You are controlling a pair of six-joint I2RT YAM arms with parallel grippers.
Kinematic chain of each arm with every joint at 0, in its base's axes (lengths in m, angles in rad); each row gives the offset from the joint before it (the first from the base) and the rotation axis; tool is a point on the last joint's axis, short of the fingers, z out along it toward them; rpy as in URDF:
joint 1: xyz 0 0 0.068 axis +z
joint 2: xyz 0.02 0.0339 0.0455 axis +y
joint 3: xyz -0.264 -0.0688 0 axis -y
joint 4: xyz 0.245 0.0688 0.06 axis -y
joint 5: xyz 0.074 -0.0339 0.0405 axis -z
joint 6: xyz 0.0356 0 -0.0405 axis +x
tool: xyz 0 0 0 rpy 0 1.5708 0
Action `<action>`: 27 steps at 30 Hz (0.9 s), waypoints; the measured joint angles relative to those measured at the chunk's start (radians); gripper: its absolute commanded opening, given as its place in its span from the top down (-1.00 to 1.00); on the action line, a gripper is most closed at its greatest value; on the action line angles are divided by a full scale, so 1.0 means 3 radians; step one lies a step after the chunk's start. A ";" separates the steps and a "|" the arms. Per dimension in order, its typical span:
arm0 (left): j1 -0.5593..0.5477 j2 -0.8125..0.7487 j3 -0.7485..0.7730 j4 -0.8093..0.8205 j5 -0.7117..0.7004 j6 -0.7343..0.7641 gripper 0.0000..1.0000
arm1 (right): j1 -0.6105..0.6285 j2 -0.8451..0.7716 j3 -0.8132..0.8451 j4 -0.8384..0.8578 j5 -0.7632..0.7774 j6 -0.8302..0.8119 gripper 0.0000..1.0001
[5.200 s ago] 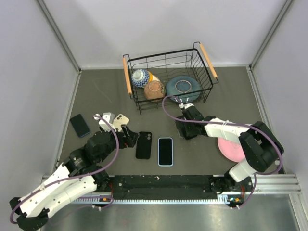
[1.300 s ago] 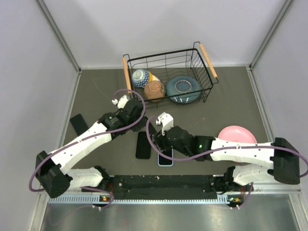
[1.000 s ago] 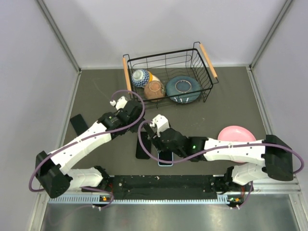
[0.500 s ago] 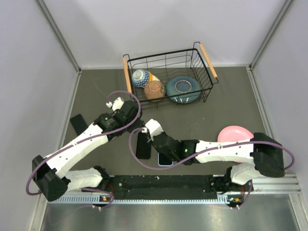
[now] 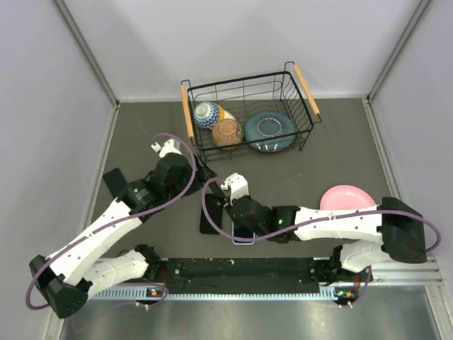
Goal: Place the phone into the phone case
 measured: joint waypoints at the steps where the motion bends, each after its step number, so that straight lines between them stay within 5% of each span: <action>1: 0.0036 -0.0047 -0.0015 -0.0004 -0.0003 0.0099 -0.54 | 0.0000 -0.0019 0.0000 -0.0060 -0.0022 0.0098 1.00; 13: 0.0411 -0.0312 -0.0715 0.0072 -0.0084 0.0736 -0.40 | -0.0267 -0.0635 -0.0379 -0.0587 -0.0285 0.1054 1.00; 27: 0.0426 0.1300 -0.0720 0.0331 0.0072 0.0879 0.06 | -0.0425 -0.1316 -0.0710 -0.0665 -0.0310 0.1249 1.00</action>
